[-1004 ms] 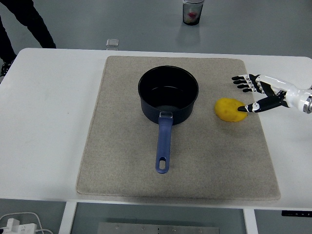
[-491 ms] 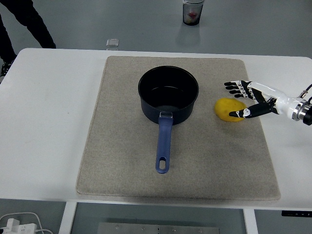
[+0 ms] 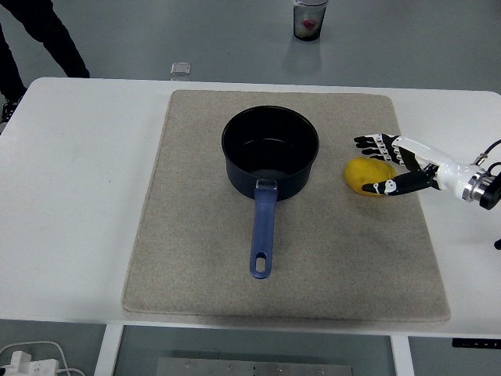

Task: Put the potato in the blue pot

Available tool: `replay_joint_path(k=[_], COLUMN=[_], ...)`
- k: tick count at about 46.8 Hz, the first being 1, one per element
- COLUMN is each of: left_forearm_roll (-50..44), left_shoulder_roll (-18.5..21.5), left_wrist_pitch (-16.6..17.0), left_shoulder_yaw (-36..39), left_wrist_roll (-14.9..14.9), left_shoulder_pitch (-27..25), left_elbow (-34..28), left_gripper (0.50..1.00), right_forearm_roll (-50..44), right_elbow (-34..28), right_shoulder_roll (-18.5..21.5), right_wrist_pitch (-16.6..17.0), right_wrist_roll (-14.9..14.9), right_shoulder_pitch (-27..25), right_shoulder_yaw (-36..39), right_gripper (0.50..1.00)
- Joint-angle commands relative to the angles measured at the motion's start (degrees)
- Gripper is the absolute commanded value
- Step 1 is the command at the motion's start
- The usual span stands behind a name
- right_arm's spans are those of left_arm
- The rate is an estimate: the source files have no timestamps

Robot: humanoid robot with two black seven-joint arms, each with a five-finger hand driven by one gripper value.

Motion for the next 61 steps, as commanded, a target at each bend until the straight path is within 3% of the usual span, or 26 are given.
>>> replay_joint_path(k=[1, 6, 13, 18, 34, 61], left_forearm_roll=[0.0, 0.0, 0.0, 0.0, 0.0, 0.0], left_shoulder_roll=[0.0, 0.0, 0.0, 0.0, 0.0, 0.0], left_wrist_pitch=[0.0, 0.0, 0.0, 0.0, 0.0, 0.0], left_shoulder_yaw=[0.0, 0.0, 0.0, 0.0, 0.0, 0.1], left_wrist_roll=[0.0, 0.0, 0.0, 0.0, 0.0, 0.0], left_shoulder_pitch=[0.0, 0.0, 0.0, 0.0, 0.0, 0.0], left_elbow=[-0.1, -0.1, 0.0, 0.0, 0.0, -0.1], left_gripper=[0.996, 0.996, 0.996, 0.996, 0.996, 0.996], right_forearm_roll=[0.0, -0.1, -0.1, -0.1, -0.1, 0.0], right_elbow=[0.0, -0.1, -0.3, -0.6, -1.1, -1.2], right_shoulder_roll=[0.1, 0.4, 0.8, 1.0, 2.5, 3.3], right_wrist_pitch=[-0.1, -0.5, -1.4, -1.8, -3.9, -4.9], right_wrist_roll=[0.0, 0.0, 0.1, 0.1, 0.1, 0.1], right_shoulder_pitch=[-0.4, -0.9, -1.0, -1.2, -1.9, -2.0], right_shoulder_yaw=[0.0, 0.0, 0.0, 0.0, 0.0, 1.3], right_gripper=[0.836, 0.83, 0.768, 0.756, 0.501, 0.5])
